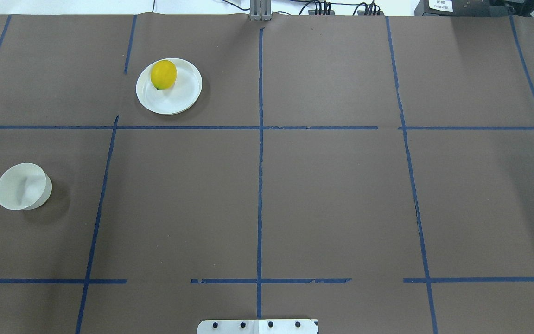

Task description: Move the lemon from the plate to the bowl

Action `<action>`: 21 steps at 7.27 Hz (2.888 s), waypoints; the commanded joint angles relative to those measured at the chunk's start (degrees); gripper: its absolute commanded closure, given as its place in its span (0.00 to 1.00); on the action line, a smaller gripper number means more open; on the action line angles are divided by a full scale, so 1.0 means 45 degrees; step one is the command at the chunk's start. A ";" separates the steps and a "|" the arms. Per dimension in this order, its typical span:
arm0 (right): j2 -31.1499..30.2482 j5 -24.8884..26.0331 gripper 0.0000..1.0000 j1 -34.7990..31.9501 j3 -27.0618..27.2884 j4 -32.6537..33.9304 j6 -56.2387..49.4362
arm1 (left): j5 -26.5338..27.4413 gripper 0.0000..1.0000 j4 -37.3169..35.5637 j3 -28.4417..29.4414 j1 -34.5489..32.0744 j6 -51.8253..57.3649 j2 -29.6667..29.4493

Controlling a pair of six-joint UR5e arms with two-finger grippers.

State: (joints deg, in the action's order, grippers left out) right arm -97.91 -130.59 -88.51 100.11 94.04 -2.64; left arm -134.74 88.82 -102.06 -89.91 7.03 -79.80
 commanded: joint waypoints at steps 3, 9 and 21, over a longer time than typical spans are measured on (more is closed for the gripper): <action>0.0000 -0.0004 0.00 0.0000 0.0000 0.0000 0.0000 | 0.0019 0.00 0.0009 -0.0014 0.0000 0.0000 -0.0020; 0.0000 -0.0004 0.00 0.0000 0.0000 0.0000 0.0000 | 0.0019 0.00 0.2783 0.1193 0.1089 -0.1582 -0.3622; 0.0000 -0.0004 0.00 0.0000 0.0000 0.0000 0.0000 | 0.3281 0.00 0.6919 1.0762 0.8006 -0.9705 -1.3026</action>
State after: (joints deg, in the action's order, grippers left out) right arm -97.88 -130.61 -88.51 100.11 94.04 -2.64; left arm -120.27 117.84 -56.01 -54.99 -35.14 -137.81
